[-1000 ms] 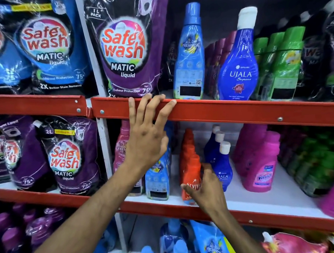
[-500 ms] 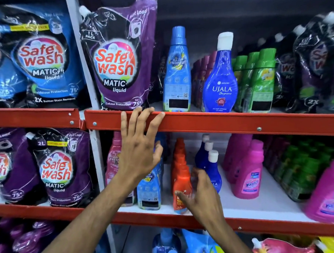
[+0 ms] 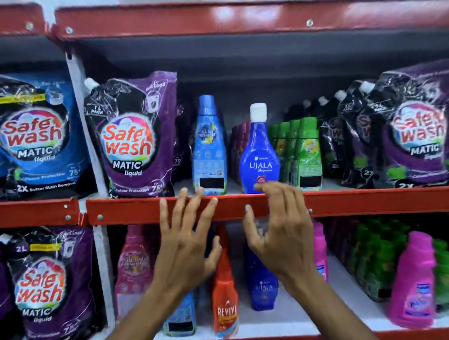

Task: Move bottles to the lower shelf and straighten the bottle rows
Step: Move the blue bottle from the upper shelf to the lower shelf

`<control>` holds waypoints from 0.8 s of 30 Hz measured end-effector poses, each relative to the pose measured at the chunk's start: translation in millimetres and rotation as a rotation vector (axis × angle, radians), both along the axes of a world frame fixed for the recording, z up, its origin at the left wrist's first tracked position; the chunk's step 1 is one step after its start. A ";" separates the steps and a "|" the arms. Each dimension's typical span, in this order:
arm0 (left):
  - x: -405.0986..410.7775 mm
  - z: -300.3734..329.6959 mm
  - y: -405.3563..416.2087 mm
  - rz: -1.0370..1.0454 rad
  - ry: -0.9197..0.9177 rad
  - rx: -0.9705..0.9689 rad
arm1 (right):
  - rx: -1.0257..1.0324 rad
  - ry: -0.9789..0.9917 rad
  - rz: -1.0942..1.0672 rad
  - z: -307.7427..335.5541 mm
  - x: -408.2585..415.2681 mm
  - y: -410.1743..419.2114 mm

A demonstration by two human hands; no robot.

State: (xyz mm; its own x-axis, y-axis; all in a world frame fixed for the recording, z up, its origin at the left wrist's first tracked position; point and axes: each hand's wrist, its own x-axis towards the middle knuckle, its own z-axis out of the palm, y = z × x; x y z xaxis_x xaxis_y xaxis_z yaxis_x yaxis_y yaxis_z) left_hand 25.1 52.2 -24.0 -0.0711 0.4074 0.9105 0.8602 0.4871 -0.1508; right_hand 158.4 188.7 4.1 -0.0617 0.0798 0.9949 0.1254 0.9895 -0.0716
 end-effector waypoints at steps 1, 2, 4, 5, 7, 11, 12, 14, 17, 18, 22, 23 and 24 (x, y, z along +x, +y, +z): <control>3.1 0.2 4.7 -0.003 0.013 -0.009 | -0.009 0.013 -0.012 9.2 -1.3 2.3; 5.8 0.5 9.1 -0.002 0.023 -0.016 | -0.028 0.020 -0.026 17.7 -2.6 4.6; 9.6 2.0 16.1 0.011 0.028 -0.029 | -0.098 0.013 -0.066 33.4 -6.0 8.1; 11.1 2.6 19.1 0.022 0.022 -0.034 | -0.150 -0.001 -0.081 39.9 -8.1 9.2; 13.7 4.3 24.6 0.051 0.009 -0.052 | -0.250 -0.046 -0.116 51.7 -13.3 12.0; 13.2 3.9 29.9 0.082 -0.004 -0.065 | -0.398 -0.158 -0.130 61.6 -24.9 15.6; 11.9 3.3 30.8 0.086 0.002 -0.066 | -0.412 -0.162 -0.130 62.3 -27.5 16.6; 9.3 3.1 31.6 0.081 0.007 -0.055 | -0.416 -0.148 -0.132 63.1 -30.5 18.6; 11.3 0.7 31.9 0.081 0.011 -0.049 | -0.404 -0.112 -0.114 61.9 -29.0 17.5; 12.0 1.2 30.9 0.078 -0.001 -0.059 | -0.390 -0.097 -0.101 62.2 -27.0 16.3; 1.4 14.1 33.0 0.104 0.042 -0.015 | -0.346 0.007 -0.058 79.2 -18.8 10.7; 3.6 13.2 30.9 0.097 0.030 -0.023 | -0.328 0.036 -0.024 80.0 -10.0 7.3; 8.4 7.5 27.8 0.070 0.047 0.018 | -0.316 0.069 -0.004 76.1 0.9 2.5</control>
